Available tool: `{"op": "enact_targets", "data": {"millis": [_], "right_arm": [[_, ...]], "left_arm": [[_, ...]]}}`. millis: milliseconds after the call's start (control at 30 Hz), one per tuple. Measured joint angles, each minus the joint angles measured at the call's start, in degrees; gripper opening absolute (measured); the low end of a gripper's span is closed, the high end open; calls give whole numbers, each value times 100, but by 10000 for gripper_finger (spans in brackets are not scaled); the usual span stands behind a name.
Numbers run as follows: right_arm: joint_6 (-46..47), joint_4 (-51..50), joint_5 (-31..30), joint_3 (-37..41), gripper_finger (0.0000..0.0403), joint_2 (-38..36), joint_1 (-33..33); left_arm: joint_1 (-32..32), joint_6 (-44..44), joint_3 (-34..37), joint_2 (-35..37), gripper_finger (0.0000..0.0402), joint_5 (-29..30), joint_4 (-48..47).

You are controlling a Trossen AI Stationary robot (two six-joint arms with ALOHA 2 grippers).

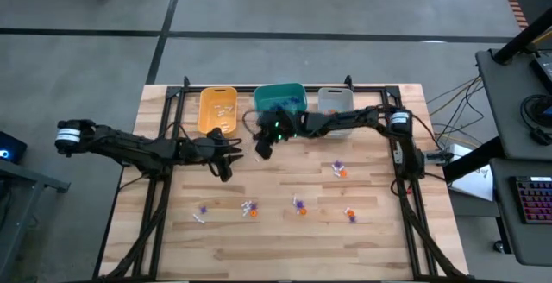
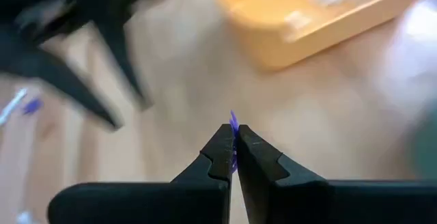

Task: Sort Halloween decoration
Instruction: Put the violet spider toy into the green bin, then put the white bone toy into the yellow bin

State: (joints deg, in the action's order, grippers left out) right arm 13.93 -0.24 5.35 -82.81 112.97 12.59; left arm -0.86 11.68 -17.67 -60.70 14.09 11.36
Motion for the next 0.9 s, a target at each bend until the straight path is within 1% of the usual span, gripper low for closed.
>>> {"op": "enact_targets", "data": {"millis": [67, 167, 267, 333, 433, 500, 600, 900], "right_arm": [[-179, -256, -204, 0, 8, -199, 185], [-498, -675, -807, 0, 8, -492, 477], [-763, -1041, -1395, -2, 8, -617, 806], [-799, -1261, -1600, -2, 8, -610, 1048], [-667, -1425, -1611, -2, 9, -506, 1383], [-356, -1532, -1580, 0, 12, -439, 1557], [-152, -1526, -1308, 2, 27, -409, 1742], [-176, -1451, -1233, 2, 91, -453, 1736]], "left_arm": [[1, 0, 0, 2, 75, 0, 6], [2, 0, -2, -46, 75, 0, 8], [2, -8, -4, -97, 75, 26, 31], [2, -44, -4, -127, 75, 37, 85], [2, -65, -9, -170, 75, 39, 250], [2, -65, -9, -208, 75, 41, 352], [2, -87, -11, -245, 75, 41, 403], [2, -90, -11, -468, 75, 39, 668]]}}
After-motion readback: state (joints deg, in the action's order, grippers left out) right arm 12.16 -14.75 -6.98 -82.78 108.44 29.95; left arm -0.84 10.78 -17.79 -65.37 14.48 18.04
